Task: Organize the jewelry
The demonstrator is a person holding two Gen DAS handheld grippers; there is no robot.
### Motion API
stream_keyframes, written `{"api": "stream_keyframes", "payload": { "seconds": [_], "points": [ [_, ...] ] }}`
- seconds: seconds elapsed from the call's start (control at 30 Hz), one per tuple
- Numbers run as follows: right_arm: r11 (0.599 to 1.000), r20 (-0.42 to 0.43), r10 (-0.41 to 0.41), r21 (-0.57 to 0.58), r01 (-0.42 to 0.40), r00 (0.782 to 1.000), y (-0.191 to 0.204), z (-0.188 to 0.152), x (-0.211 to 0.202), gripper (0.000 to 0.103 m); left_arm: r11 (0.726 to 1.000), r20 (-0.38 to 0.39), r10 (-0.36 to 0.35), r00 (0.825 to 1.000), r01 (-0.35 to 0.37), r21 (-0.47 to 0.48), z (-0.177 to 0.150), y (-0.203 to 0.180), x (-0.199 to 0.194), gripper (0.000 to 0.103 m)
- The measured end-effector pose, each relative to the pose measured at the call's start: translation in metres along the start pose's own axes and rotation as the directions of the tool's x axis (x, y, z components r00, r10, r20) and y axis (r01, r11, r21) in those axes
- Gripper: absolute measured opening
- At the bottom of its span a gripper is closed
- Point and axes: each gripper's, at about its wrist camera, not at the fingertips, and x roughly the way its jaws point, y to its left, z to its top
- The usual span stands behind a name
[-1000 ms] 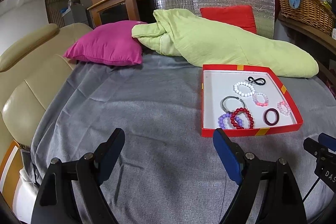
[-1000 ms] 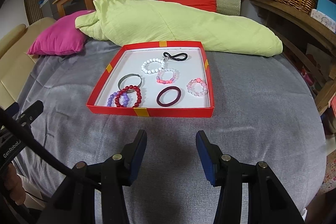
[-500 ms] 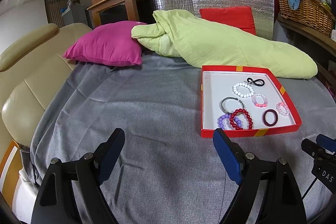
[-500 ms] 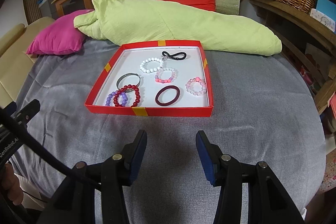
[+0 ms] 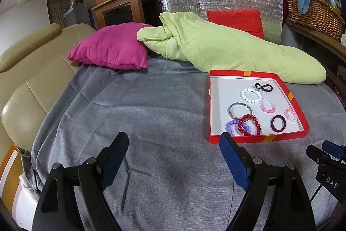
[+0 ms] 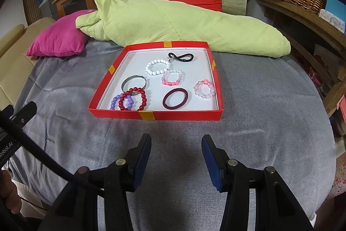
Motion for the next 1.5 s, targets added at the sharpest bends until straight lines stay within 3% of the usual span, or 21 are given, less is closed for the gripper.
{"api": "stream_keyframes", "payload": {
  "seconds": [1.5],
  "points": [
    [1.0, 0.036, -0.002, 0.026, 0.001, 0.999, -0.0025, 0.0019, -0.0046, 0.052, 1.0, 0.001, -0.006, 1.0, 0.006, 0.021, -0.0006, -0.0027, -0.0021, 0.086]
  ]
}}
